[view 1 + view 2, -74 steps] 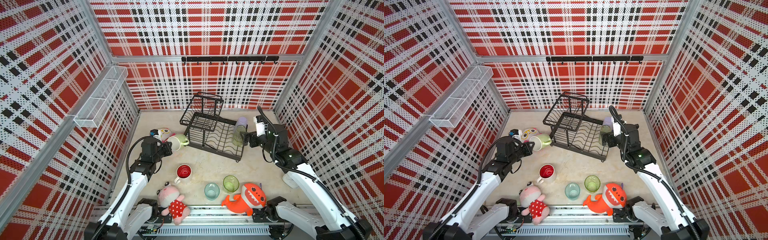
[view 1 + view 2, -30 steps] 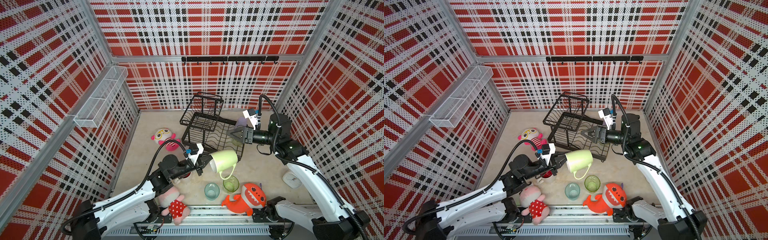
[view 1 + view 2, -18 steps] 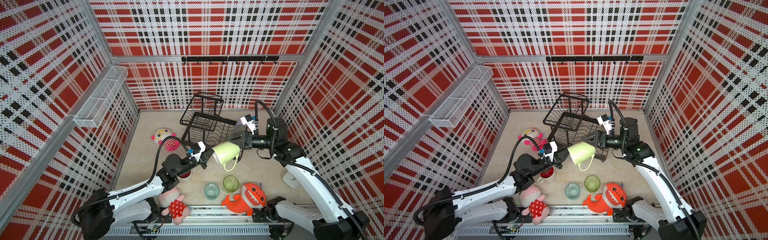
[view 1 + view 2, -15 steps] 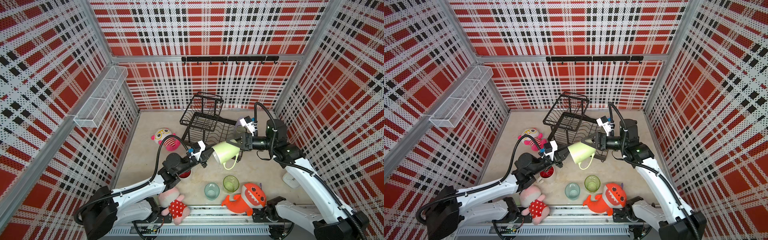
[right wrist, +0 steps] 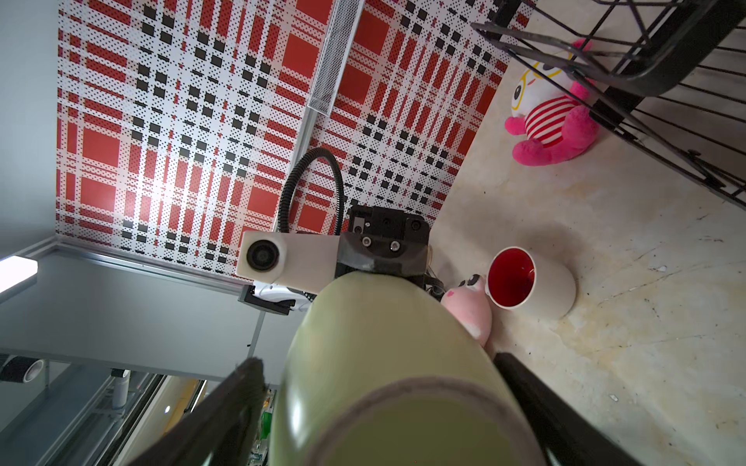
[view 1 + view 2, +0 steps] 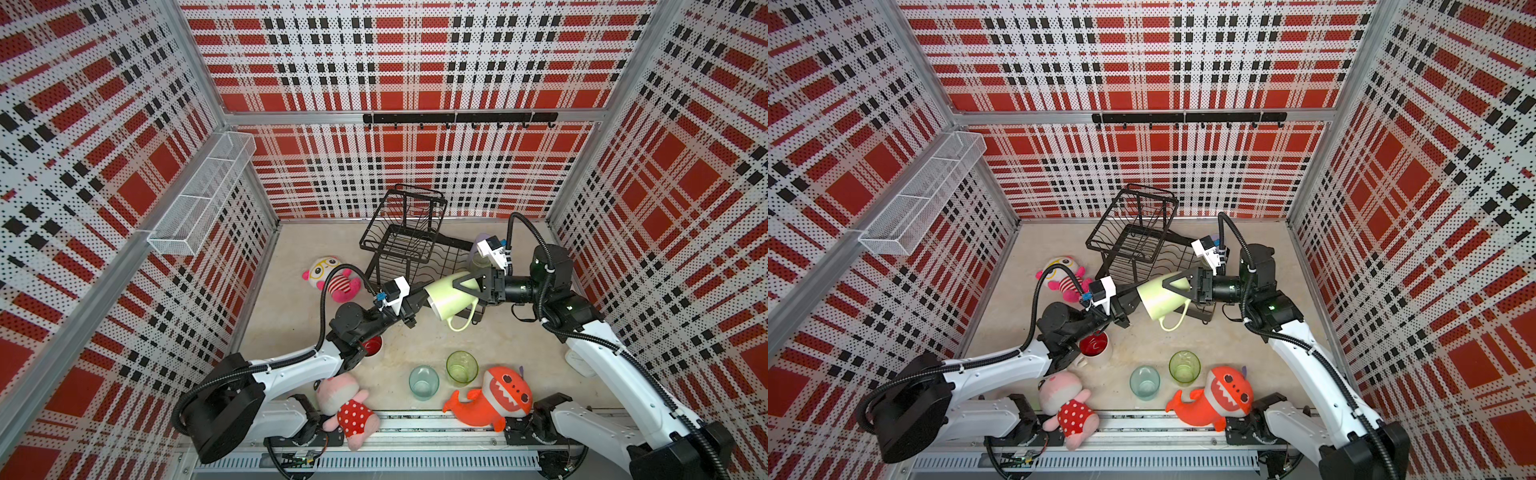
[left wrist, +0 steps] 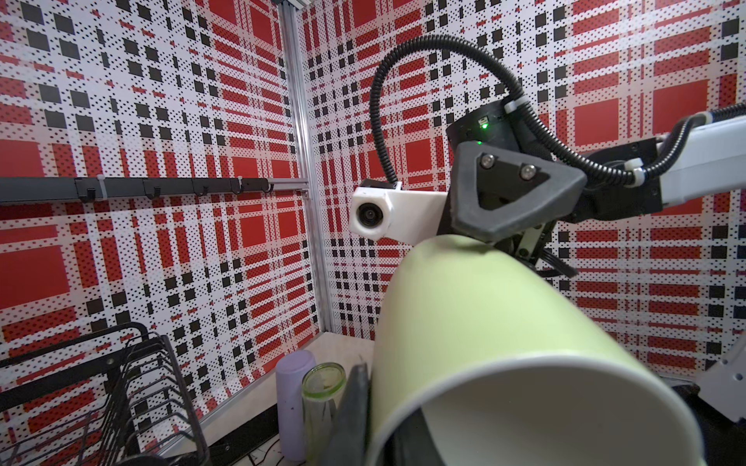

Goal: Load cups into a dish rack
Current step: Place the cup upside down at the dish rack.

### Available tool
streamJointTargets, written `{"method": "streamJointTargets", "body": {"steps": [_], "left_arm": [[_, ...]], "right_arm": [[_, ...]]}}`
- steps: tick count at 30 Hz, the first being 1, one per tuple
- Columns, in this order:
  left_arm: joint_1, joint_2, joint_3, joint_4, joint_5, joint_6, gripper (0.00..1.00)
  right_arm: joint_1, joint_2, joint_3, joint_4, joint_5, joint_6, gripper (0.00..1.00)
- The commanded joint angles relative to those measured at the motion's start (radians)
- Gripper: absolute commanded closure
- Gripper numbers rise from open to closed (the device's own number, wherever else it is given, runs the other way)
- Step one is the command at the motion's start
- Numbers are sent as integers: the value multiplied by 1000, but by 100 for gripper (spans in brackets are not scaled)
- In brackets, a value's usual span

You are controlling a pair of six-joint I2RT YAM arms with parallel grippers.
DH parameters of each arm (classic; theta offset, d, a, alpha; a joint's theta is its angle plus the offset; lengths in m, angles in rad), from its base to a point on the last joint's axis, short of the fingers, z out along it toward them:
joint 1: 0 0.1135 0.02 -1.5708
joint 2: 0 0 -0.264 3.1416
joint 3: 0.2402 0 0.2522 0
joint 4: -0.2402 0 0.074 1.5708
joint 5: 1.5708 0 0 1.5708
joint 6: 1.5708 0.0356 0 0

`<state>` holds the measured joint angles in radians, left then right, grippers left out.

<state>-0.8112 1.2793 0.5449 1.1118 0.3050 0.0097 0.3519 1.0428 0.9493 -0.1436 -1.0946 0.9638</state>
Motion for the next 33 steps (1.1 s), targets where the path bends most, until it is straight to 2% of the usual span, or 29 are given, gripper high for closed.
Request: {"method": "streamJointTargets", "body": {"steps": [1, 6, 9, 14, 25, 27, 30, 33], "left_arm": [[6, 11, 35, 100, 39, -35, 100], [13, 23, 43, 101, -3, -49, 100], [21, 30, 47, 100, 12, -60, 100], [33, 34, 43, 99, 40, -73, 100], [60, 24, 43, 51, 42, -87, 99], [61, 23, 46, 36, 35, -89, 89], [63, 19, 43, 18, 28, -87, 80], [63, 18, 40, 11, 17, -96, 78]], "right_arm": [[35, 3, -7, 76, -17, 12, 9], [50, 12, -14, 90, -24, 11, 9], [51, 17, -15, 94, -33, 9, 9], [52, 33, -12, 98, -49, 4, 17], [52, 55, 1, 88, -47, -6, 26], [52, 57, 2, 88, -44, -4, 27], [52, 56, 3, 88, -38, -6, 27], [52, 57, 3, 80, -28, -12, 28]]}}
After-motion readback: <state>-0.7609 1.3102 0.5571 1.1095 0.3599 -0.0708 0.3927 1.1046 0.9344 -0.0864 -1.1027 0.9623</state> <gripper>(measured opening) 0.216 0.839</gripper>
